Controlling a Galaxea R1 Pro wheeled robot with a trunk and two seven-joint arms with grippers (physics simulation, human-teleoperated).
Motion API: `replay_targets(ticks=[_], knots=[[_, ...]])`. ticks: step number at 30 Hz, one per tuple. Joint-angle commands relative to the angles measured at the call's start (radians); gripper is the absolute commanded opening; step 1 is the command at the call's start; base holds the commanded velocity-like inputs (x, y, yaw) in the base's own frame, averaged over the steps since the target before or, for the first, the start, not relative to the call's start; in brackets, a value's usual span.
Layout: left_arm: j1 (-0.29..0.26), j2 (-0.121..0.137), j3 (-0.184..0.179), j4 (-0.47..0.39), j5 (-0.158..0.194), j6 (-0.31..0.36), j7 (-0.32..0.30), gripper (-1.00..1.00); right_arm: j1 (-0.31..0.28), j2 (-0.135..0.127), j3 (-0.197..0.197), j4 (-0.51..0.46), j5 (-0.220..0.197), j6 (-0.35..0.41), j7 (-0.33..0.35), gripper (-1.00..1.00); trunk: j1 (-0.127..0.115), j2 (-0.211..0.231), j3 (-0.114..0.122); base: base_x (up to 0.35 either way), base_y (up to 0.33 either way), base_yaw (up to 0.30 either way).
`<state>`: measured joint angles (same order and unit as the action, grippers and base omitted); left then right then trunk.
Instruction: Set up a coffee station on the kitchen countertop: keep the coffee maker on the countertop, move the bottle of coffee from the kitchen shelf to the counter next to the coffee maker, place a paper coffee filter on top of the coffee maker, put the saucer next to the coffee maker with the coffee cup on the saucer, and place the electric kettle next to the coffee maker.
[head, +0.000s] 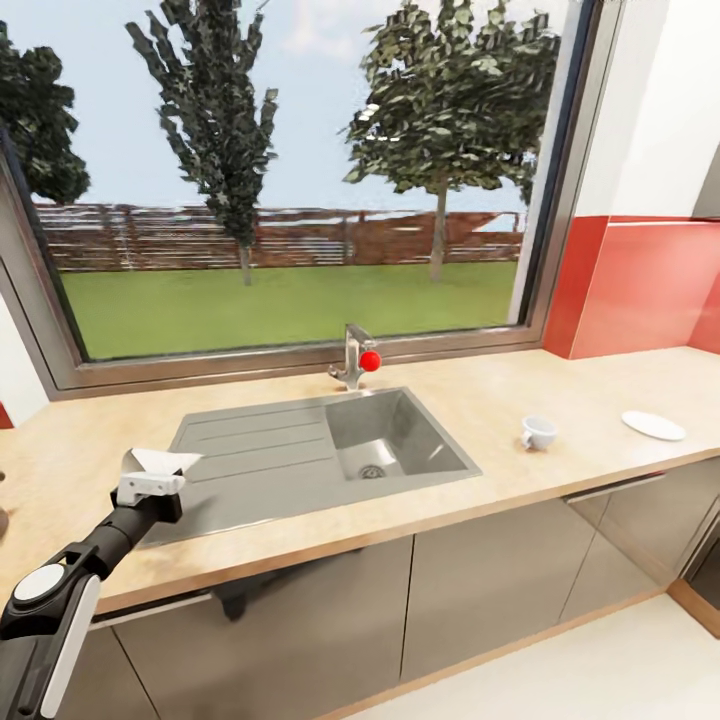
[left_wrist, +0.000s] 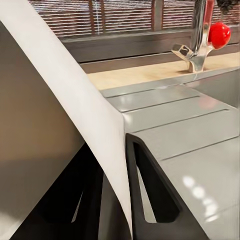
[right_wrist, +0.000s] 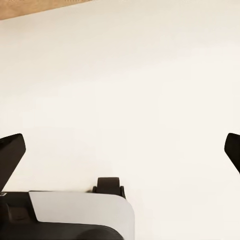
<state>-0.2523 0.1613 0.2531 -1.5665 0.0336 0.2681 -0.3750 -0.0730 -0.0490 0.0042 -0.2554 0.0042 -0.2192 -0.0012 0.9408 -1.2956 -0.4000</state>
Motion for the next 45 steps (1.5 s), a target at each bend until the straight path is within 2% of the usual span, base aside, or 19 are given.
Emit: replay_targets(ticks=[1,26,32,45], knots=[[-0.001,0.0,0.001,-0.001,0.002,0.007,-0.005,-1.0,-0.001,0.0,0.0,0.001,0.0,-0.003,0.0,1.0,-0.004,0.007,0.002,0.0,0.0,0.0],[-0.001,-0.002,-0.003,0.0,0.002,0.008,-0.005,-1.0,-0.001,0.0,0.0,0.0,0.0,-0.003,0.0,1.0,-0.1,0.182,0.08,0.0,0.0,0.0],[-0.001,-0.002,-0.002,0.0,0.002,0.007,-0.005,-1.0,-0.001,0.0,-0.001,0.001,0.0,-0.004,-0.001,1.0,-0.1,0.182,0.08,0.0,0.0,0.043],[-0.001,-0.002,-0.001,0.0,0.002,0.006,-0.005,-1.0,-0.001,0.001,-0.001,0.001,0.0,-0.006,-0.003,1.0,-0.1,0.182,0.08,0.0,0.0,0.248]])
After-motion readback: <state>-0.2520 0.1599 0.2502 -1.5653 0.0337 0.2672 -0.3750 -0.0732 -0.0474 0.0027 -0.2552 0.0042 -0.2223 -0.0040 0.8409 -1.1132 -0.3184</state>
